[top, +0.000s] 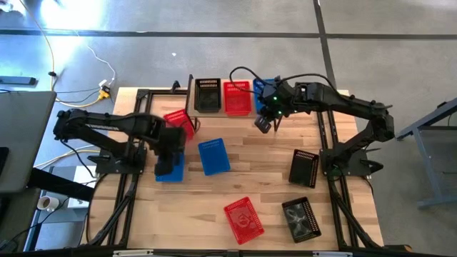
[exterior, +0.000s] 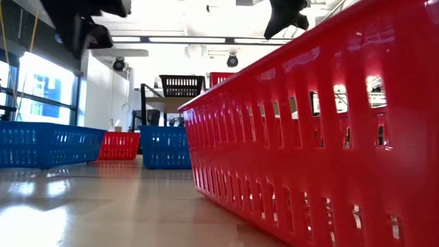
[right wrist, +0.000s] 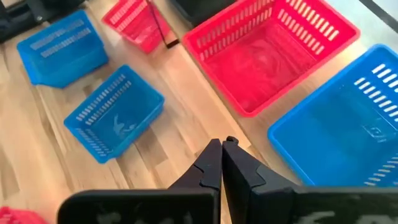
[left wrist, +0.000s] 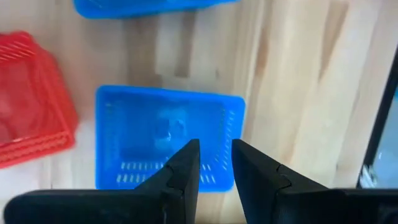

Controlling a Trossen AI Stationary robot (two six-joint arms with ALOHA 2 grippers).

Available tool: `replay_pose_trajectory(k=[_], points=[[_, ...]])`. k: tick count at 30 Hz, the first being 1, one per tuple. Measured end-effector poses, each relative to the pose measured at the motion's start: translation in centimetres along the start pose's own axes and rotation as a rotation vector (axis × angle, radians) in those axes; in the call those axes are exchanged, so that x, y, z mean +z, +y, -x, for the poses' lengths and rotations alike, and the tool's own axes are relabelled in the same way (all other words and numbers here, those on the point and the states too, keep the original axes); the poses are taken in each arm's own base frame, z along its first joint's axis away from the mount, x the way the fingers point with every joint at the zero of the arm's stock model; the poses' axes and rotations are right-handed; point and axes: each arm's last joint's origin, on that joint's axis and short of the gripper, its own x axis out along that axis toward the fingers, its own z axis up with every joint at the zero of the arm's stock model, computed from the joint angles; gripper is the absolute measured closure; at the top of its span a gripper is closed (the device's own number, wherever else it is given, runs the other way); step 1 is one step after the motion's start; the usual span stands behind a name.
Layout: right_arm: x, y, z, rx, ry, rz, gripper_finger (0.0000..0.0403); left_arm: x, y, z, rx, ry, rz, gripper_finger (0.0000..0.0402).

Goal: Stack baskets on shelf by color
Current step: Stack the left blue bin on top of the blue bin on the shelf

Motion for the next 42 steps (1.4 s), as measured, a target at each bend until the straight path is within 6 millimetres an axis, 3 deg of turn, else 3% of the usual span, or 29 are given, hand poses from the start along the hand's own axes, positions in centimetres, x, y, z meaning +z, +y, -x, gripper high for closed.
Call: replay_pose_trajectory(k=[14,19,31,42], points=[[-0.1,0.4,0.0,0.021,0.003,0.042,0.0403,-1.5,-4.2,-0.5,-0.060,0.057,-0.016,0.0308],[-0.1,0.4,0.0,0.026,0.004,0.043,0.0403,-1.7,-4.9,-0.8,0.030,-0.001,-0.011,0.0290],[-0.1,0.4,0.0,0.040,0.006,0.072,0.0403,-3.6,-6.1,-6.2,0.043,0.010,-0.005,0.0288],[-0.1,0.4,0.0,0.044,0.003,0.076,0.0403,-5.4,-5.4,-9.9,0.063,0.044,0.022,0.0288]])
